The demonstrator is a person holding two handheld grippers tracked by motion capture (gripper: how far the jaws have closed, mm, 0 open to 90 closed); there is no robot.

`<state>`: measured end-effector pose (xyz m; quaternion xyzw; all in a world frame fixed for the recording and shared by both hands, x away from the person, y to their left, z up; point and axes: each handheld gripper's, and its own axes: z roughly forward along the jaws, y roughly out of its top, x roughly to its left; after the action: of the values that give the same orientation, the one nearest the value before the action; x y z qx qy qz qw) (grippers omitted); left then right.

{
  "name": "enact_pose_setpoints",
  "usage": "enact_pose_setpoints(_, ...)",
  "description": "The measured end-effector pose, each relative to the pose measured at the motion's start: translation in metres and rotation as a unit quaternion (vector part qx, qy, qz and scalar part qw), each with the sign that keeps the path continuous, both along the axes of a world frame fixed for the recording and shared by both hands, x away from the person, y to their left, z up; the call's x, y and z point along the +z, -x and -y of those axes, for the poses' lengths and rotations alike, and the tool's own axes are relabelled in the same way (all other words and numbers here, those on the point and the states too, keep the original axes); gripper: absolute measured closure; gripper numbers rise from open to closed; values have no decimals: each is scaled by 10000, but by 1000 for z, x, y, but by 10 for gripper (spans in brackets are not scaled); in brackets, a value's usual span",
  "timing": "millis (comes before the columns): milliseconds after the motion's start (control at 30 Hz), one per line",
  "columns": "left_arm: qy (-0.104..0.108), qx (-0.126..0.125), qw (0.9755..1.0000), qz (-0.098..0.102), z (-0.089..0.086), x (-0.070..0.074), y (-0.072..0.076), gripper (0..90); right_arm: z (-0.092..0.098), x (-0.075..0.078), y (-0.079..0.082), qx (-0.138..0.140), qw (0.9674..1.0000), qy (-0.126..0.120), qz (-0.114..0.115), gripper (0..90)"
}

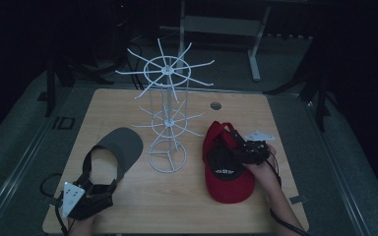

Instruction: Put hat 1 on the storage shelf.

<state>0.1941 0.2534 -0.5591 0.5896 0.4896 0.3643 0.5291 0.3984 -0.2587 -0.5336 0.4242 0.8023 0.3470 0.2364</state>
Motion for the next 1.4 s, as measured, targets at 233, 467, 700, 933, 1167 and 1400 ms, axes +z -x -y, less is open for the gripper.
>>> enact_pose_setpoints(233,-2,33,10000,8,-1,1,1,19,-6,-5,-4,170,9992,364,-77,585)
enact_pose_setpoints(467,-1,52,10000,-31,0,0,1,19,-4,5,4,216,9995,223,-42,850)
enact_pose_setpoints(700,-22,51,10000,-6,-1,-1,1,19,0,19,10,18,9999,-72,83,855)
enact_pose_setpoints(933,-41,55,10000,66,-1,-1,1,19,3,42,21,-60,9991,-391,137,858)
enact_pose_setpoints(1167,-110,12,9999,106,0,-2,0,19,7,71,35,-75,9969,-714,330,858)
enact_pose_setpoints(1400,46,-102,9999,18,-1,0,0,19,12,102,50,-98,9936,-919,655,858)
